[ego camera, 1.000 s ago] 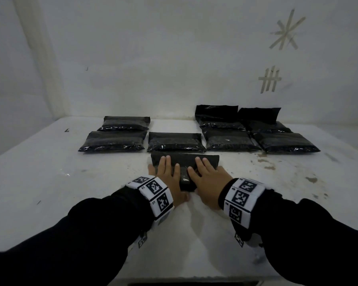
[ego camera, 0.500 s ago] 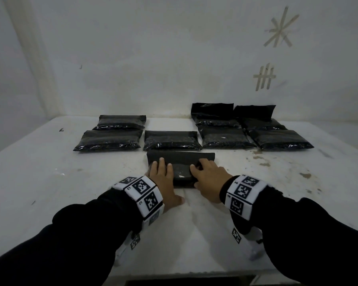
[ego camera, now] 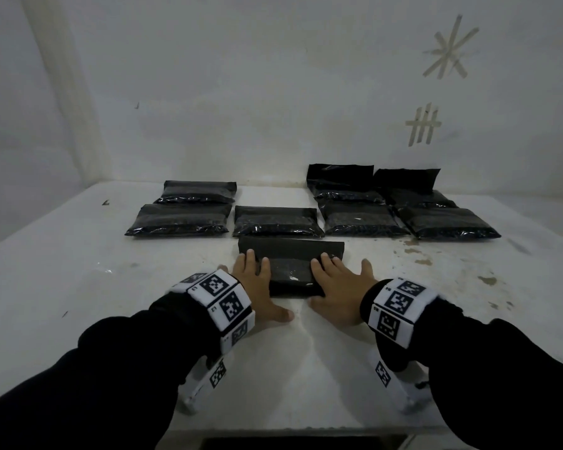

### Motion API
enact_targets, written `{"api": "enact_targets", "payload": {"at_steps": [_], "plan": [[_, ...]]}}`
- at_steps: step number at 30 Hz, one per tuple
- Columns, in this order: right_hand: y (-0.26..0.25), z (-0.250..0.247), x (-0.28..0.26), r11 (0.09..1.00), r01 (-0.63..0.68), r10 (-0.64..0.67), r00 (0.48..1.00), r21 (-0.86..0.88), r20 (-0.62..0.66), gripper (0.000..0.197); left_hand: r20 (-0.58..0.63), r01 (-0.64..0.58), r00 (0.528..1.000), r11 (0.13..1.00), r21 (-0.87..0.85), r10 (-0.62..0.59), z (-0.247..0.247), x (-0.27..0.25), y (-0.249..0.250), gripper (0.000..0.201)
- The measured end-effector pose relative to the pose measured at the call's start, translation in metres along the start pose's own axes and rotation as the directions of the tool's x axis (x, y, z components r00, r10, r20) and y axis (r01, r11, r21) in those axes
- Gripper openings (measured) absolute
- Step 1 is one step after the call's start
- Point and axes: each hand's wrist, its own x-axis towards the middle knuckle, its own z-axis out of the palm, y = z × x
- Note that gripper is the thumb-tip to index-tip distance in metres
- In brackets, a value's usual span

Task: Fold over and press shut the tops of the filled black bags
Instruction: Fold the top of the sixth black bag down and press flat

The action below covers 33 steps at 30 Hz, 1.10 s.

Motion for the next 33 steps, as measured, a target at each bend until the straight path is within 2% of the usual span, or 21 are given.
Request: {"api": "enact_targets", "payload": {"at_steps": [3, 8, 10, 13, 16, 21, 24, 26, 28, 31, 33], "plan": [[-0.001, -0.002, -0.001, 0.998, 0.008, -0.009, 1.0, 0.069, 0.023, 0.072, 0.031, -0.011, 0.999, 0.998, -0.068, 0.014, -0.002, 0.001, 0.0, 0.106], [0.005, -0.009, -0.009, 0.965, 0.028, -0.039, 0.999, 0.26, 0.034, 0.075, 0.055, -0.077, 0.993, 0.927, -0.367, 0.104, -0.004, 0.008, -0.021, 0.113], [0.007, -0.011, -0.011, 0.97, 0.024, -0.027, 1.0, 0.242, 0.01, 0.071, 0.062, -0.07, 0.993, 0.94, -0.333, 0.096, -0.004, 0.006, -0.025, 0.115], [0.01, -0.009, -0.01, 0.991, -0.004, 0.01, 0.999, 0.133, -0.044, 0.062, 0.07, -0.034, 0.996, 0.981, -0.192, 0.049, -0.004, 0.0, -0.023, 0.104], [0.013, -0.008, -0.008, 0.989, -0.021, 0.025, 0.999, 0.148, -0.028, 0.061, 0.086, -0.031, 0.995, 0.987, -0.157, 0.045, -0.006, -0.003, -0.023, 0.101], [0.013, -0.006, -0.005, 0.954, -0.018, -0.017, 0.993, 0.299, 0.115, 0.076, 0.106, -0.036, 0.992, 0.956, -0.29, 0.069, -0.004, 0.003, -0.032, 0.108], [0.016, -0.005, -0.003, 0.932, -0.045, -0.002, 0.992, 0.36, 0.129, 0.084, 0.077, -0.049, 0.993, 0.896, -0.442, 0.093, -0.002, 0.006, -0.042, 0.114], [0.02, -0.005, -0.003, 0.922, -0.051, 0.0, 0.991, 0.384, 0.133, 0.088, 0.061, -0.047, 0.994, 0.876, -0.479, 0.087, -0.002, 0.006, -0.045, 0.102], [0.024, -0.004, -0.003, 0.924, -0.064, 0.004, 0.988, 0.377, 0.157, 0.088, 0.058, -0.044, 0.995, 0.902, -0.43, 0.076, -0.002, 0.005, -0.044, 0.091], [0.026, -0.005, -0.007, 0.939, -0.064, -0.006, 0.98, 0.339, 0.201, 0.085, 0.093, -0.016, 0.995, 0.97, -0.243, 0.04, -0.004, 0.001, -0.039, 0.096], [0.025, -0.005, -0.009, 0.957, -0.063, 0.004, 0.979, 0.282, 0.205, 0.082, 0.135, -0.001, 0.991, 0.983, -0.182, 0.026, -0.005, -0.003, -0.036, 0.098]]}}
